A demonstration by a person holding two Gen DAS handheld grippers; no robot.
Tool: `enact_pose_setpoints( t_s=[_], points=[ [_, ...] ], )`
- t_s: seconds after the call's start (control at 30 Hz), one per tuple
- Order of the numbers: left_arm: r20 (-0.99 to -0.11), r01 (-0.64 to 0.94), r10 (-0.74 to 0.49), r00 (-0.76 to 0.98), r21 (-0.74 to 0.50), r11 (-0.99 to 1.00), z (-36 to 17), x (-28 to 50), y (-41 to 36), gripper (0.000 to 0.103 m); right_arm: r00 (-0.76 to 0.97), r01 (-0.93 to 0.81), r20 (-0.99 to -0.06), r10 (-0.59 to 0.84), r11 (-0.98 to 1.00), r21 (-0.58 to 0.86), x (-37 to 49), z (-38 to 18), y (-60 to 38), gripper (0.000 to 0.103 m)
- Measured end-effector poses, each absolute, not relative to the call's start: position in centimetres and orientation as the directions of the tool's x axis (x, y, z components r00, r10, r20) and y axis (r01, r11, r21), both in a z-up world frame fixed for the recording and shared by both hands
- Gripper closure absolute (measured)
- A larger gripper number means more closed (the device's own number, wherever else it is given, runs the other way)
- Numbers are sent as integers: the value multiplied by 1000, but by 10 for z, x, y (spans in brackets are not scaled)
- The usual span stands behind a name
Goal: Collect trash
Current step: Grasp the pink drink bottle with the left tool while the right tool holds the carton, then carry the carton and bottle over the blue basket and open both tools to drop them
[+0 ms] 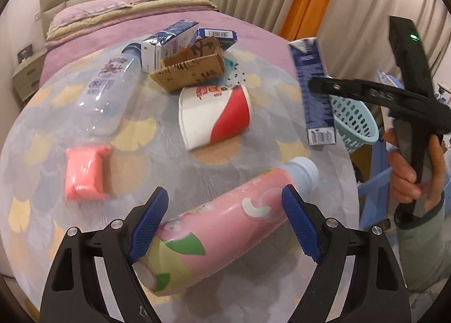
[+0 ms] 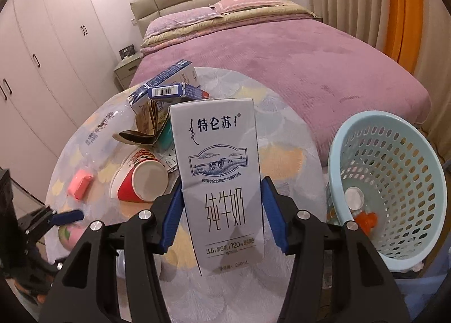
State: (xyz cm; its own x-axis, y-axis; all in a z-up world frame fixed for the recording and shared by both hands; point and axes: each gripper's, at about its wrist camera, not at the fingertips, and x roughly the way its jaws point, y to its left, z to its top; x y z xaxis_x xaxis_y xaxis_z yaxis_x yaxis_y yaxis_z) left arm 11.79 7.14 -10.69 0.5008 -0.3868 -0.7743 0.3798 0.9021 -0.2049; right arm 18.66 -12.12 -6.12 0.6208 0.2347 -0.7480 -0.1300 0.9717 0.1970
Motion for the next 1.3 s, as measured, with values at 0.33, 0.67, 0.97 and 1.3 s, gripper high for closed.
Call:
enact_pose_setpoints(
  t_s=[0.33, 0.67, 0.97, 1.3],
  points=[
    [-785, 397, -425, 451, -249, 883, -115, 93, 68, 18, 580, -133, -770, 265, 964, 232, 198, -91, -109, 44],
    [-822, 457, -426, 376, -236, 858, -127, 74, 31, 18, 539, -146, -797, 273, 962, 231, 188, -111, -111, 42],
    [-872, 495, -320, 371, -106, 863, -134, 63, -4, 24, 555, -189, -792, 255, 966, 178, 171, -115, -111, 46],
    [-854, 432, -322, 407, -131, 892, -125, 61, 6, 54, 615, -195, -742, 265, 964, 182, 153, -99, -120, 50]
  ],
)
